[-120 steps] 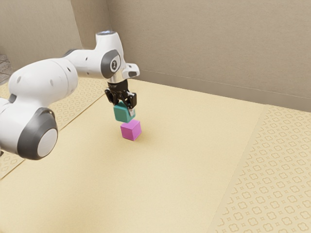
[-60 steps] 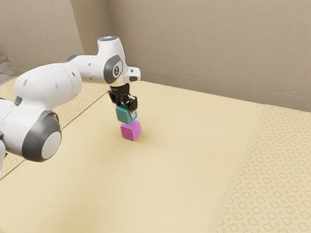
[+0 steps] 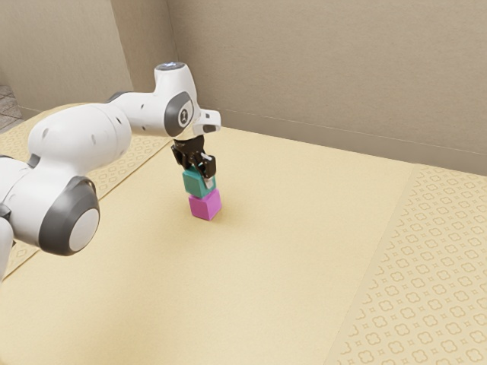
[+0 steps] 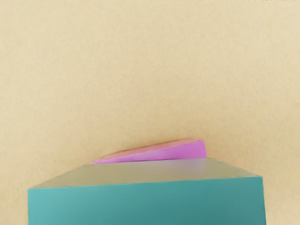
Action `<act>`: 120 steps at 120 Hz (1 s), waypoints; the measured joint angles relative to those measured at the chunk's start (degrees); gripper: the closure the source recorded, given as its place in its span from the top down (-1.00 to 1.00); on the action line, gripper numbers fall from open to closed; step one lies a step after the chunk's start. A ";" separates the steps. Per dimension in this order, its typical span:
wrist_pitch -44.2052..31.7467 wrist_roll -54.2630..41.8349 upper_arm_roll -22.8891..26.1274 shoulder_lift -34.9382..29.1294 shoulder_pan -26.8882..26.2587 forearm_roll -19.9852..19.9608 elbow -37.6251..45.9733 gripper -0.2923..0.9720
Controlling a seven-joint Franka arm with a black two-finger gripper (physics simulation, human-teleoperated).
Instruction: Pick up the blue block with one arm, and put the blue block on the pink block with one arm
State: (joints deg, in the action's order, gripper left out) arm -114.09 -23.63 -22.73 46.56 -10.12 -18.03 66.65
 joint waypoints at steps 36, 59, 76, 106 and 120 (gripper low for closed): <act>-0.45 2.26 -0.02 0.34 0.01 -1.16 -0.04 0.03; -0.45 4.10 -0.03 0.35 -0.35 -1.56 0.06 0.24; -0.07 5.45 -0.04 -2.20 -0.96 -1.46 0.02 0.38; 11.41 8.19 -0.57 -22.76 -0.95 2.85 1.38 0.49; 16.97 9.17 -0.95 -25.55 0.15 4.54 1.67 0.51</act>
State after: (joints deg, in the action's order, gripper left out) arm -97.13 -14.46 -23.68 21.00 -9.97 -13.49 68.32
